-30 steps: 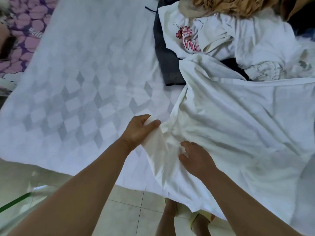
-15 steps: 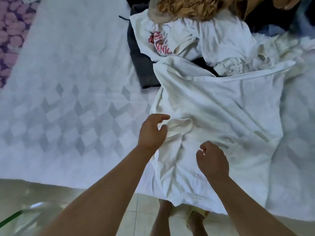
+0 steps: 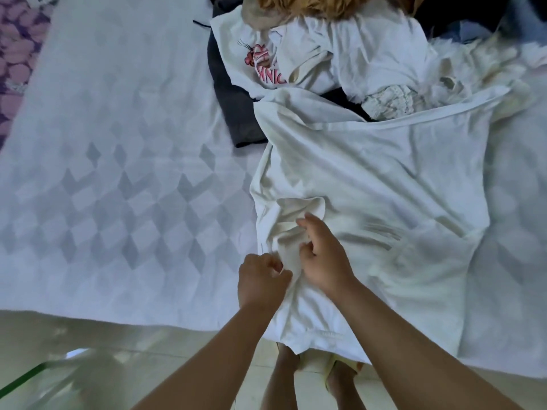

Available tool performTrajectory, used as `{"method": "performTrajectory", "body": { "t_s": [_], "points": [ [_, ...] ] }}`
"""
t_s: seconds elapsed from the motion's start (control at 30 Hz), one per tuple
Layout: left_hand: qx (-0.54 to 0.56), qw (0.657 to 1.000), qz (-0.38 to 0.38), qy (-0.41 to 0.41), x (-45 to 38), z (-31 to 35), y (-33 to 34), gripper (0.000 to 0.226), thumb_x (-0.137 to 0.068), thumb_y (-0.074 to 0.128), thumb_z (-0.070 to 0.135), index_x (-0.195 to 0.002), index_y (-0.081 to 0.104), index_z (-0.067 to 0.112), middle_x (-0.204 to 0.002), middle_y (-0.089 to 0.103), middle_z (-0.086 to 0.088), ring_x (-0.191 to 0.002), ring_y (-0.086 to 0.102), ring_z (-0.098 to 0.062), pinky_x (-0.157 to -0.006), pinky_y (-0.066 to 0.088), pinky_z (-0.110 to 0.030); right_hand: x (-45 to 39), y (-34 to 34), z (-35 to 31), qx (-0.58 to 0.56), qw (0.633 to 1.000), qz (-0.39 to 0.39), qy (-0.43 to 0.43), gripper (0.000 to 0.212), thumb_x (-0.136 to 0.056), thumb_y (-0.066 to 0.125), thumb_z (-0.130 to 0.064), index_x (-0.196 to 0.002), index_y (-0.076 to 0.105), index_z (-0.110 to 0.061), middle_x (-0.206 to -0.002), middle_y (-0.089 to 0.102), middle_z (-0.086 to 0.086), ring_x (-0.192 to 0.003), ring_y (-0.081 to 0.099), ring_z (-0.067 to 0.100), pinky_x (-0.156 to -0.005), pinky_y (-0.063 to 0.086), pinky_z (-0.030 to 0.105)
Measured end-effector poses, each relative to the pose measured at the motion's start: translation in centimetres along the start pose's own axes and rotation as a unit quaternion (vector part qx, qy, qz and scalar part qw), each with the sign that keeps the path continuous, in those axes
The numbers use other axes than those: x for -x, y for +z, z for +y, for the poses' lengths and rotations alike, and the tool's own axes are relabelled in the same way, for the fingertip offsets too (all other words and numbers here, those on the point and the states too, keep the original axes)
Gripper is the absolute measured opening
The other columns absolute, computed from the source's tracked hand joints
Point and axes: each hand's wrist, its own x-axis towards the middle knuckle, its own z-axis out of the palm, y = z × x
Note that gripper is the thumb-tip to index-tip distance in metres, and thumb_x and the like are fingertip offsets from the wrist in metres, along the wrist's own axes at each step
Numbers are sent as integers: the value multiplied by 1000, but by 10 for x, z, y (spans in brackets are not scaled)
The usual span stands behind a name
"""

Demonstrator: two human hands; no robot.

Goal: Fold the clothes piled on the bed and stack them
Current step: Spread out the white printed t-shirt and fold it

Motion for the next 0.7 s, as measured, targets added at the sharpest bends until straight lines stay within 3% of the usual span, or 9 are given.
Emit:
{"method": "performTrajectory", "body": {
  "t_s": [0.1, 0.17, 0.2, 0.27, 0.3, 0.33, 0.4, 0.57, 0.7],
  "points": [
    [-14, 995, -17, 98, 9, -9, 0, 29, -76, 71, 15, -66, 48, 30, -90, 50, 10, -82, 52, -4, -67, 36, -6, -26, 1, -10, -73, 993, -66, 58, 63, -89, 43, 0, -145, 30, -27, -140, 46, -4, -120, 52, 21, -101, 42, 32],
    [-40, 991, -15, 128, 14, -17, 1, 28, -77, 71, 20, -73, 46, 31, -91, 48, 15, -83, 52, -5, -71, 39, -14, -36, -3, -13, -77, 985, -117, 101, 64, -87, 53, -7, -143, 31, -28, -121, 54, -2, -108, 56, 19, -89, 46, 28],
    [-61, 990, -18, 123, 16, -20, 2, 25, -78, 71, 25, -83, 47, 30, -96, 46, 17, -86, 53, -7, -73, 41, -19, -37, -8, -14, -60, 984, -125, 110, 58, -85, 59, -12, -137, 40, -25, -108, 57, -1, -98, 57, 18, -80, 46, 25],
    [-144, 985, -39, 81, 21, -24, 3, 44, -79, 70, 34, -113, 43, 29, -113, 38, 16, -96, 55, -12, -78, 43, -24, -35, -19, -12, -30, 989, -100, 107, 30, -78, 66, -18, -107, 60, -15, -88, 61, 3, -82, 59, 20, -65, 42, 27],
    [-189, 979, -51, 61, 23, -26, 5, 55, -79, 68, 35, -123, 36, 28, -120, 35, 13, -100, 55, -14, -78, 44, -26, -31, -24, -10, -18, 991, -81, 108, 15, -76, 66, -18, -87, 60, -10, -78, 59, 6, -72, 57, 23, -60, 39, 28],
    [-213, 975, -52, 40, 26, -28, 6, 56, -81, 65, 31, -127, 33, 27, -122, 34, 10, -99, 55, -16, -76, 44, -27, -27, -29, -7, -11, 992, -65, 110, 16, -74, 66, -16, -71, 53, -7, -67, 52, 6, -63, 49, 23, -55, 33, 28],
    [-175, 984, -31, -7, 31, -29, 7, 41, -83, 56, 18, -118, 37, 26, -116, 42, 6, -86, 55, -19, -68, 41, -28, -17, -40, 0, -21, 993, -34, 108, 29, -72, 63, -10, -61, 37, -6, -64, 35, 5, -59, 33, 18, -52, 23, 29],
    [-74, 994, 74, -40, 52, -41, 1, 19, -76, 50, 5, -76, 41, 21, -74, 51, 6, -60, 45, -14, -55, 35, -26, 7, -69, 10, -237, 959, 2, 153, 25, -73, 60, -2, -63, 38, -2, -63, 35, 10, -52, 35, 16, -49, 29, 21],
    [-74, 990, 103, -60, 65, -53, 0, 21, -77, 51, 8, -73, 35, 22, -61, 49, 2, -54, 43, -16, -51, 33, -29, 20, -72, 32, -107, 976, -20, 190, 14, -73, 57, 1, -69, 44, -3, -64, 39, 7, -60, 37, 20, -55, 28, 26]
  ]
}}
